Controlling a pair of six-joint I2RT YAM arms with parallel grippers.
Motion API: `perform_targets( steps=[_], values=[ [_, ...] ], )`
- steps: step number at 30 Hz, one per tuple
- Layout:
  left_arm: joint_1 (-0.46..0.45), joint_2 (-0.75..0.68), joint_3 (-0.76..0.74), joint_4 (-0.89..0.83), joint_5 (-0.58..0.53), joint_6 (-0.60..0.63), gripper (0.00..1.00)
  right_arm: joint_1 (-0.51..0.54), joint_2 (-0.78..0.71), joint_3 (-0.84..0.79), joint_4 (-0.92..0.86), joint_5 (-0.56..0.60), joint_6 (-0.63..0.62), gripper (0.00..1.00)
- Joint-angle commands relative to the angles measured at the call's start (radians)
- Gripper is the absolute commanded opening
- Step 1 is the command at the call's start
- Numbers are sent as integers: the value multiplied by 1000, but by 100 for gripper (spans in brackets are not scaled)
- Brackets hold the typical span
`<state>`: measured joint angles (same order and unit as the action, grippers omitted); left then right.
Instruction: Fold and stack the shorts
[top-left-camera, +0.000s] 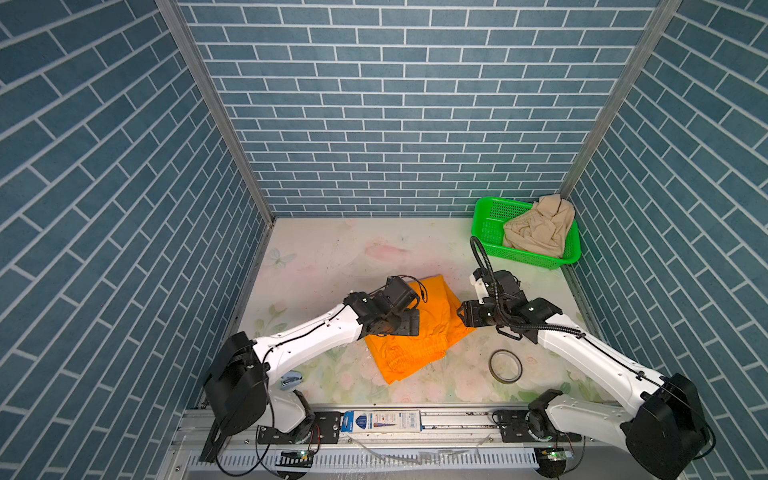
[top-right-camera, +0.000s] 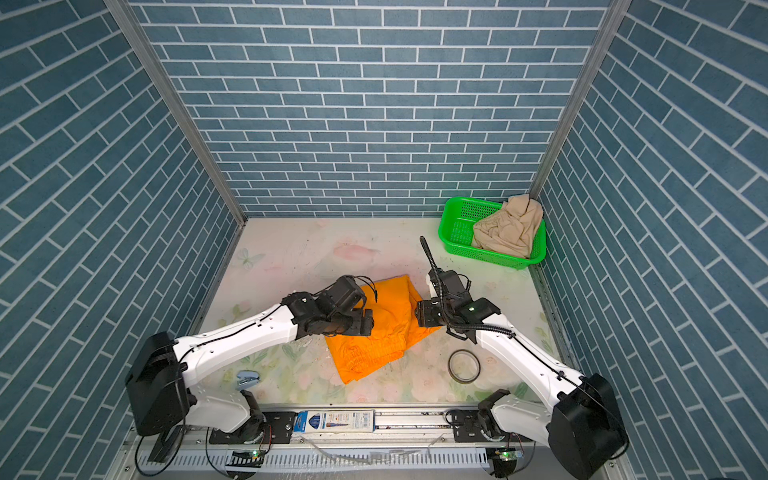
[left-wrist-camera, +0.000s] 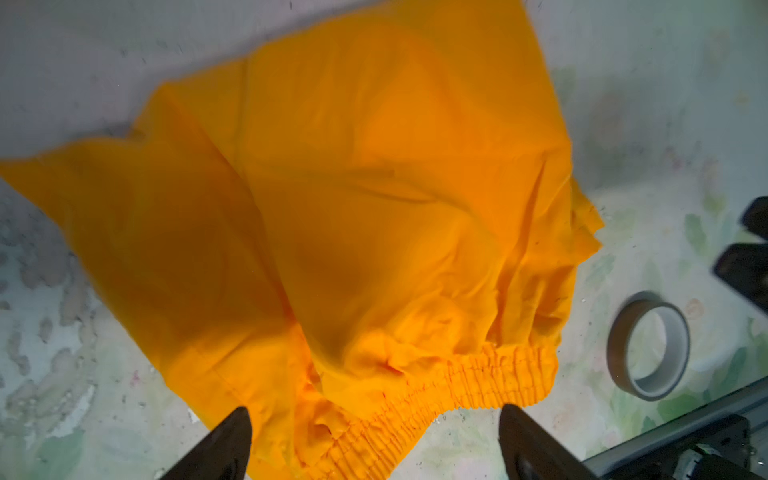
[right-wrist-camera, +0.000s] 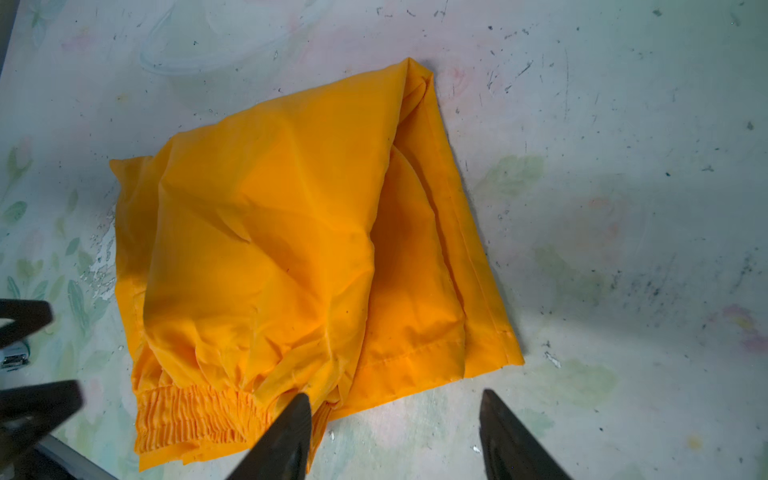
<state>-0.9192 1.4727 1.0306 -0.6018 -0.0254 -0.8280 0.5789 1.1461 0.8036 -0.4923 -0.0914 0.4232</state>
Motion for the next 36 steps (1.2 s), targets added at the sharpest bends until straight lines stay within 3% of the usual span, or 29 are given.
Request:
perform_targets(
  steps=[1, 5, 11, 17, 28, 30, 36],
  values=[
    [-50, 74, -19, 85, -37, -126, 94, -11, -51, -27, -37, -36, -17, 65],
    [-99, 213, 48, 131, -35, -116, 93, -16, -90, -58, -49, -42, -11, 65],
    [-82, 339, 62, 157, -4, -101, 93, -21, -155, -90, -81, -44, 13, 65],
    [54, 357, -21, 146, 7, 8, 92, -22, -162, -99, -75, -81, 44, 65],
    [466, 400, 102, -93, -39, 470, 91, -22, -103, -53, -20, -102, 128, 65],
    [495, 426, 149, -116, -12, 514, 89, -23, -88, -38, -5, -122, 129, 65],
    [470, 374, 188, -82, 149, 550, 88, 13, 33, 26, -1, -162, 37, 66]
  ],
)
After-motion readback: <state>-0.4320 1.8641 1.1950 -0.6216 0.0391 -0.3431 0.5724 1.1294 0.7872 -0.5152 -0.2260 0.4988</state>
